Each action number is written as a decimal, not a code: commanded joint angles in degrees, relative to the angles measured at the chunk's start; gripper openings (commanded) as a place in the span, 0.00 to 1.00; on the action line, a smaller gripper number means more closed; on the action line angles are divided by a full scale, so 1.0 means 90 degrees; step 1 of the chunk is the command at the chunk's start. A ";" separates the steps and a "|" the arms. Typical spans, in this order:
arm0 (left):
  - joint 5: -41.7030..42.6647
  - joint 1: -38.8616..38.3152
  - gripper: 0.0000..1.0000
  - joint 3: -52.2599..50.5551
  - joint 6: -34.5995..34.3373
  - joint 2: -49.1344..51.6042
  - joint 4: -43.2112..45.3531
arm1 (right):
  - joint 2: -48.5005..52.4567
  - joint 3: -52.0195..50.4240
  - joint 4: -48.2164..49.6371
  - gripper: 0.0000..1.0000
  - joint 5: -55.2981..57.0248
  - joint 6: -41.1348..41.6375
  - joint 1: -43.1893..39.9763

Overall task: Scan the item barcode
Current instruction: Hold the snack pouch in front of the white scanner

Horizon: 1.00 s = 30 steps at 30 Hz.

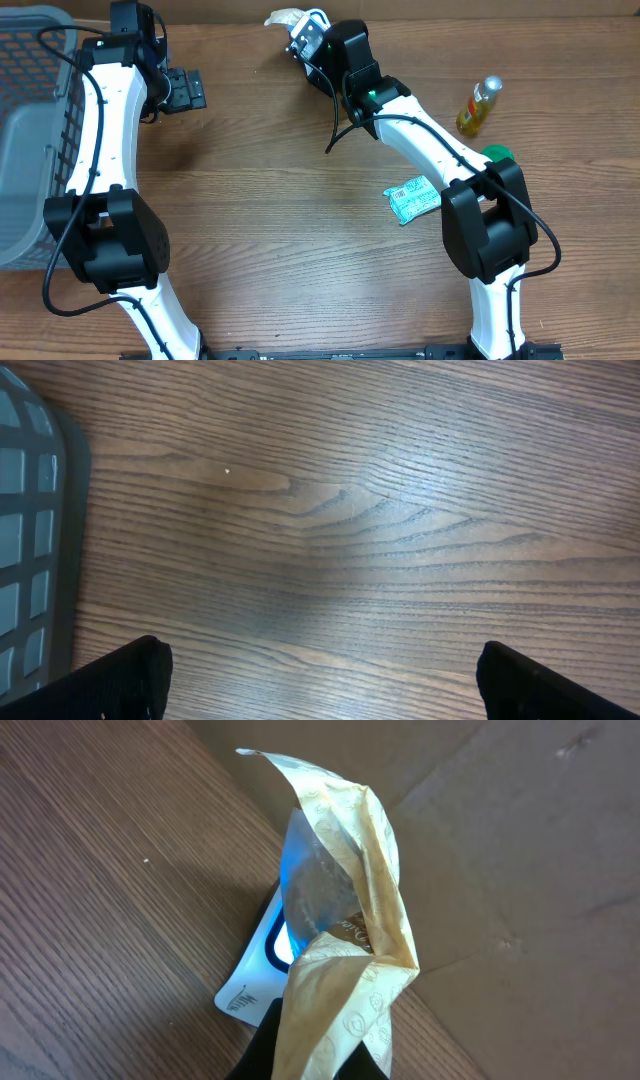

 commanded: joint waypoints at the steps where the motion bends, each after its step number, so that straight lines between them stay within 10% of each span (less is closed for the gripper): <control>1: -0.0036 -0.0041 0.99 0.0134 -0.0087 0.0007 -0.0012 | 0.0017 0.0056 0.0027 0.05 0.0068 -0.0007 -0.0019; 30: -0.0036 -0.0041 1.00 0.0134 -0.0090 0.0007 -0.0012 | -0.0767 0.0092 -0.0015 0.04 -0.0049 0.0935 -0.0019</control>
